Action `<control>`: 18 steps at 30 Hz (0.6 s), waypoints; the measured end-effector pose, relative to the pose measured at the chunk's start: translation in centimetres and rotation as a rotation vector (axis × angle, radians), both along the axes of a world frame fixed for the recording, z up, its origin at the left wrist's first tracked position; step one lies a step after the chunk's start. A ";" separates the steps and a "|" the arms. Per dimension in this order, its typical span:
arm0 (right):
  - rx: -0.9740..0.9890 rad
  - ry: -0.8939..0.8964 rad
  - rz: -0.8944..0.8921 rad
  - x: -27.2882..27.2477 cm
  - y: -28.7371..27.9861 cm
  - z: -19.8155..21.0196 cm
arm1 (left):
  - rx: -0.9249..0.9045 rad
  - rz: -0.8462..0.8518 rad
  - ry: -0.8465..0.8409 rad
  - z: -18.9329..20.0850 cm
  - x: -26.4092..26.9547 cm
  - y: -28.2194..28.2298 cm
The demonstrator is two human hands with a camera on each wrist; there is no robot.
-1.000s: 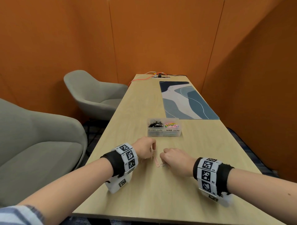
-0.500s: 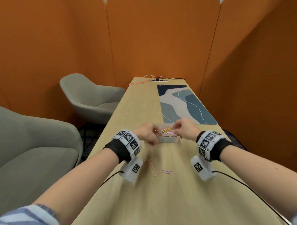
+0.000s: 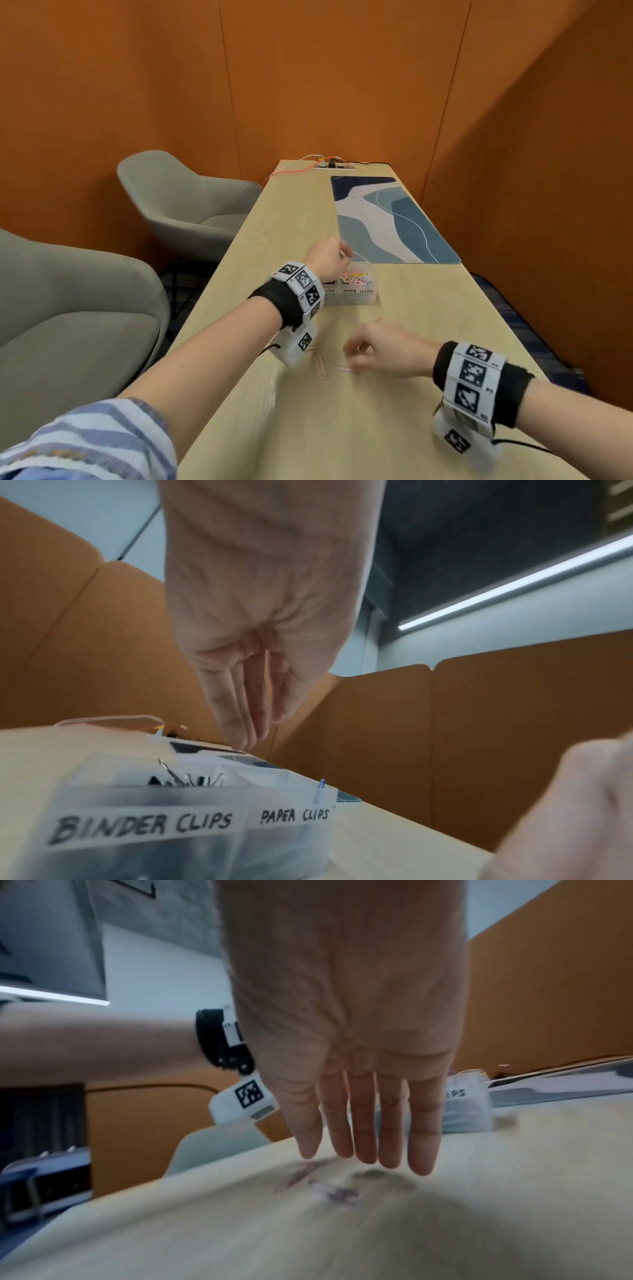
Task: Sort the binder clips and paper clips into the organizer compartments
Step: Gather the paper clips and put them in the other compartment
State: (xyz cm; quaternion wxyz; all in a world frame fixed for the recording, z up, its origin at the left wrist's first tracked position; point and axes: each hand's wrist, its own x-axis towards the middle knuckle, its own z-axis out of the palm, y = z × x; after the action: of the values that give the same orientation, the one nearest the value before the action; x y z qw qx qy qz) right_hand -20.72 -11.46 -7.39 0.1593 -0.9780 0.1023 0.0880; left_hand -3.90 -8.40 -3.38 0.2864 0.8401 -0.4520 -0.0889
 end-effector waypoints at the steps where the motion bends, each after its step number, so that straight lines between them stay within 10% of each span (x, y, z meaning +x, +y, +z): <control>1: -0.039 0.018 0.022 -0.1 0.6 -0.4 | 0.005 -0.016 -0.032 0.1 -0.3 0.8; 11: -0.414 0.071 0.086 1.4 3.9 -1.0 | 0.741 -0.133 -0.278 -2.9 -4.3 7.9; 18: -0.441 0.098 0.056 1.0 3.7 -1.5 | 0.690 -0.115 -0.346 -4.3 -5.8 8.8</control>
State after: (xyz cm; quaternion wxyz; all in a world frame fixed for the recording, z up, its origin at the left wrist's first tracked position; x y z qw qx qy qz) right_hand -19.72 -7.75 -8.92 -0.0660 -0.9861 0.0997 0.1152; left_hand -9.72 0.42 -7.67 -0.0988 0.8629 -0.4835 -0.1088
